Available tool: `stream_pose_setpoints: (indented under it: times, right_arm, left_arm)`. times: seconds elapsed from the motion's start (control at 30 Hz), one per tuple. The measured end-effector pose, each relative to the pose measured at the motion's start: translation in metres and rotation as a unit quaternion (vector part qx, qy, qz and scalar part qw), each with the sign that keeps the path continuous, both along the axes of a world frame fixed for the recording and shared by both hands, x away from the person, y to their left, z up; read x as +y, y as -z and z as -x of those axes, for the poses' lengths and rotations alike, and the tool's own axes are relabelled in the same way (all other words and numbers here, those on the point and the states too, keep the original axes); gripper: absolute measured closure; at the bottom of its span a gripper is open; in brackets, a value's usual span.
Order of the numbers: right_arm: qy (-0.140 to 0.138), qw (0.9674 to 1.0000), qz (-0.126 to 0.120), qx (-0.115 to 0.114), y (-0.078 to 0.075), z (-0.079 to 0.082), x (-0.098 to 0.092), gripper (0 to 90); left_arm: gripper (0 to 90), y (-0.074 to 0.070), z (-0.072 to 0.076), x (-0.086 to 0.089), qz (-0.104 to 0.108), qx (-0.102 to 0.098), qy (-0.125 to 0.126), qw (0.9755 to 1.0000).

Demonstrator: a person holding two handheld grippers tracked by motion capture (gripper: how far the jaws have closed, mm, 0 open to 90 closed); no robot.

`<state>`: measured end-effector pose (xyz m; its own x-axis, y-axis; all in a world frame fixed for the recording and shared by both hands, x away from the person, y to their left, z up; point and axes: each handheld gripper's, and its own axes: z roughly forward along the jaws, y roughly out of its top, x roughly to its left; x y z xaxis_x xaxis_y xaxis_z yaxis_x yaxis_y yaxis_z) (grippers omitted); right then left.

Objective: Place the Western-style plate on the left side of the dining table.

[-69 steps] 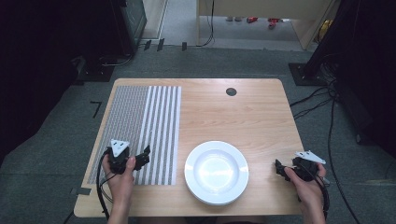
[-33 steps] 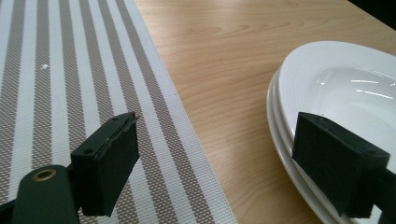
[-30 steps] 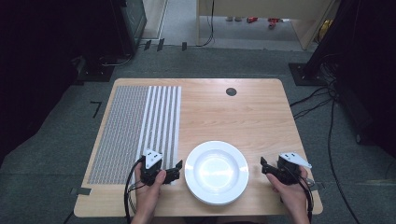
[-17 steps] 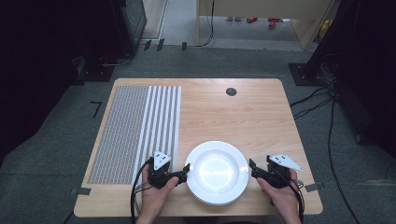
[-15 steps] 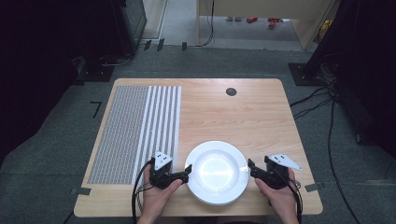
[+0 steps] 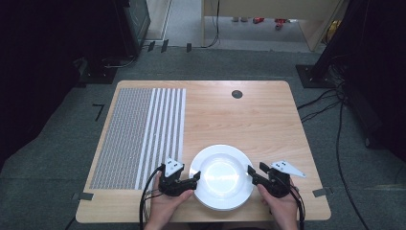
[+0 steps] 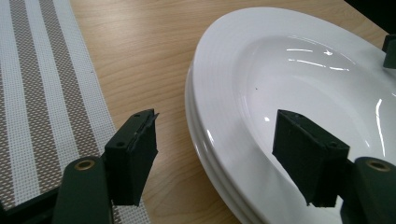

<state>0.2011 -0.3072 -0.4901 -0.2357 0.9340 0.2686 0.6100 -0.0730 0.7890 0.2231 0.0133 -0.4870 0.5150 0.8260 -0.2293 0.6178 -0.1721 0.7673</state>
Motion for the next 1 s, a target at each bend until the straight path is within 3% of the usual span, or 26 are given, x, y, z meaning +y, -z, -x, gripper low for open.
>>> stream_pose_setpoints:
  times: [0.2,0.23,0.27,0.3,0.6,0.87,1.0]
  right_arm:
    - [-0.008,0.9999,0.004,-0.006,0.0003,0.0028,0.0072,59.5]
    - [-0.017,0.9997,-0.011,0.014,0.0012,0.0024,0.0073,59.0]
    - [-0.017,0.9997,-0.011,0.014,0.0012,0.0024,0.0073,59.0]
    - [-0.017,0.9992,-0.031,0.019,0.0027,0.0029,0.0058,61.4]
    - [0.000,0.9999,-0.014,0.008,-0.0018,0.0072,0.0072,71.8]
    - [-0.002,0.9994,-0.035,0.006,-0.0014,0.0082,0.0018,76.6]
    - [0.017,0.9974,-0.066,0.023,-0.0018,0.0091,-0.0006,78.9]
  left_arm:
    - [45.0,0.0021,0.0017,-0.0033,-0.004,0.003,0.009,0.9999]
    - [48.8,0.0022,0.0019,-0.0037,-0.003,0.004,0.011,0.9999]
    - [48.8,0.0023,0.0020,-0.0038,-0.001,0.005,0.015,0.9999]
    - [50.9,0.0022,0.0022,-0.0039,-0.001,0.005,0.016,0.9999]
    - [52.5,0.0013,0.0016,-0.0013,0.010,0.011,0.014,0.9998]
    - [55.9,-0.0012,0.0022,0.0001,0.011,0.006,0.011,0.9999]
    - [57.8,-0.0015,0.0020,0.0007,0.015,0.007,0.010,0.9998]
